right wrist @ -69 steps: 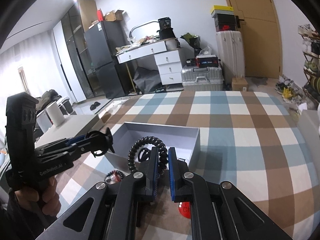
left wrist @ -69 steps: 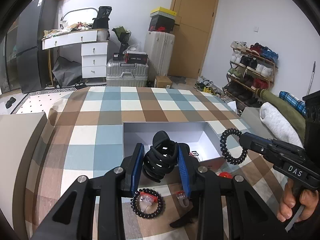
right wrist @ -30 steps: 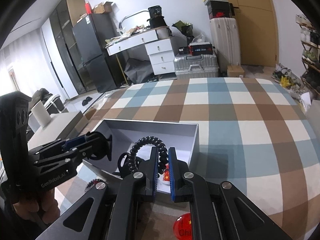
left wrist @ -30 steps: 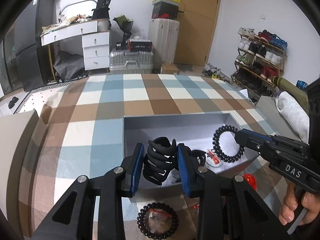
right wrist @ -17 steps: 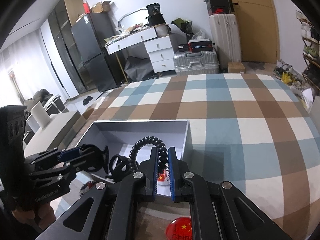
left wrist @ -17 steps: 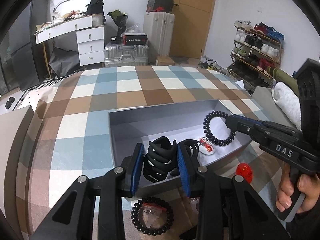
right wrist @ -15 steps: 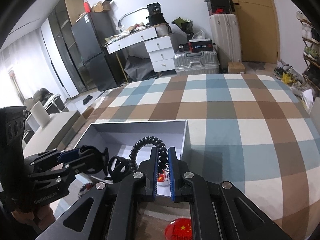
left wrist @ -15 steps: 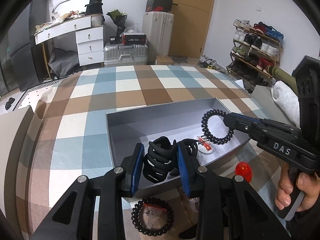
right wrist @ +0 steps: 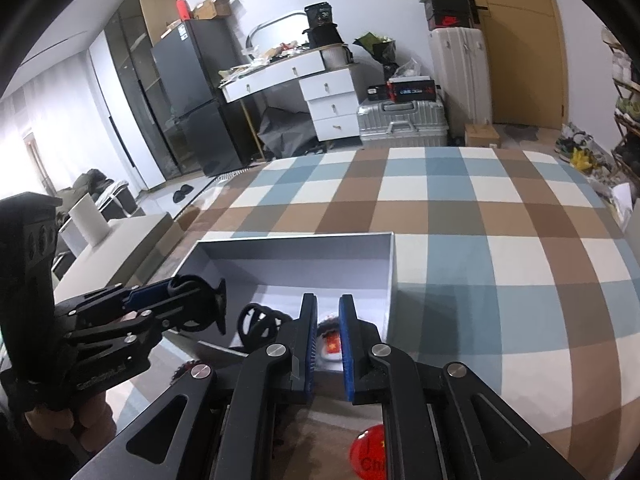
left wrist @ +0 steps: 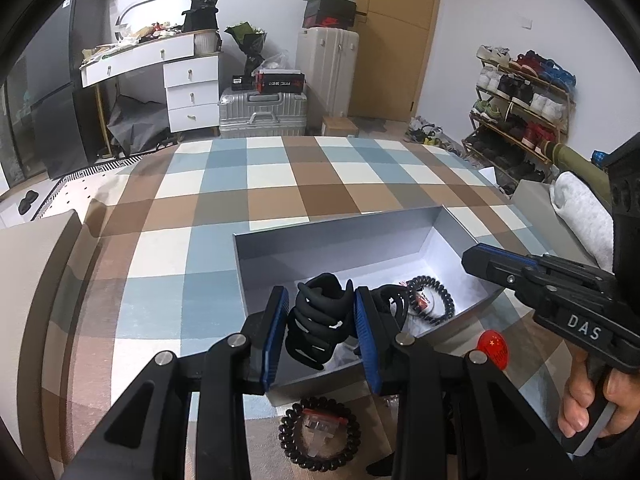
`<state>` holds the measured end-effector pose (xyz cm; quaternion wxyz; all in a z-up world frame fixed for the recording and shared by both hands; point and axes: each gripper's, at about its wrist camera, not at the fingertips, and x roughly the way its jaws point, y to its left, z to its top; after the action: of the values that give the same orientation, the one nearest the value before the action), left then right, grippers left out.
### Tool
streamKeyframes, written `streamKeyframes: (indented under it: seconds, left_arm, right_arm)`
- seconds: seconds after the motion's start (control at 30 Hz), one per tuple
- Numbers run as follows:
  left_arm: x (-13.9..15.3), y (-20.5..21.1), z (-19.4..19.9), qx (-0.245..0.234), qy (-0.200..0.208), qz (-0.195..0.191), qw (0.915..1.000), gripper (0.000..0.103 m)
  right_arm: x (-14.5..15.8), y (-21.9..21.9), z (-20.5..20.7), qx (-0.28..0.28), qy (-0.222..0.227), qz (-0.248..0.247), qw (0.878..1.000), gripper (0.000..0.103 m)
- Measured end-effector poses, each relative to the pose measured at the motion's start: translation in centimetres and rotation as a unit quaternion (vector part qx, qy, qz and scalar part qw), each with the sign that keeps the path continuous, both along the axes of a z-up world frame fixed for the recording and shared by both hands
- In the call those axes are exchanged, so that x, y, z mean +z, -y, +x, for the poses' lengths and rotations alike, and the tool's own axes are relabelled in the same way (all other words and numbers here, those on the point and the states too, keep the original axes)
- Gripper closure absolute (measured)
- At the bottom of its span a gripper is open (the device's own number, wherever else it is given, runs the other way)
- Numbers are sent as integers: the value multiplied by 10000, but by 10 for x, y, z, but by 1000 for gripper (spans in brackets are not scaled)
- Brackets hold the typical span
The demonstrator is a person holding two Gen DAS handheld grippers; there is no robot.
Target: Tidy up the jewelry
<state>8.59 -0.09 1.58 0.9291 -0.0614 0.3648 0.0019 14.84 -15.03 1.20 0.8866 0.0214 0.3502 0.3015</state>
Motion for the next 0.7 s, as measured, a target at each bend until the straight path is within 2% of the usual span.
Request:
streamKeyframes:
  seconds: [0.1,0.17,0.2,0.27,0.37,0.43,0.47,0.53,0.63,0.7]
  left_arm:
    - [4,1,-4,6,29,27,10000,75]
    - [7,1,-6,17,28,52,10000,72]
    - [9,2,-7,12,28,63,10000,70]
    - [11,2,-10,13,58,52,10000,60]
    - [16,1,-15,14,97,-91,9999,37]
    - [18,0,-19,35,114,-163,9998,29]
    - [19,0,-20,48,127,-177,9998,27]
    - [20,1,-25,73,129,-163,9998,23]
    - [20,2,-29,110,93,-95,9999,17]
    - [18,3,-32,140,51,-38,9999,10]
  right_arm:
    - [5,3,-5,-28,90,-2,10000,81]
    - [8,9,-9,-86,157,44,9998,61]
    - [9,11,-11,-121,182,63,9997,56]
    - [12,17,-14,-164,172,79,9997,33]
    - [15,26,-19,-204,128,118,9996,26]
    - [15,32,-21,-260,93,115,9996,19]
    - [15,37,-23,-345,100,118,9993,13]
    - [14,45,-25,-492,97,155,9986,8]
    - [10,53,-25,-563,-43,212,9982,5]
    - [7,56,-25,-579,-143,184,9980,2]
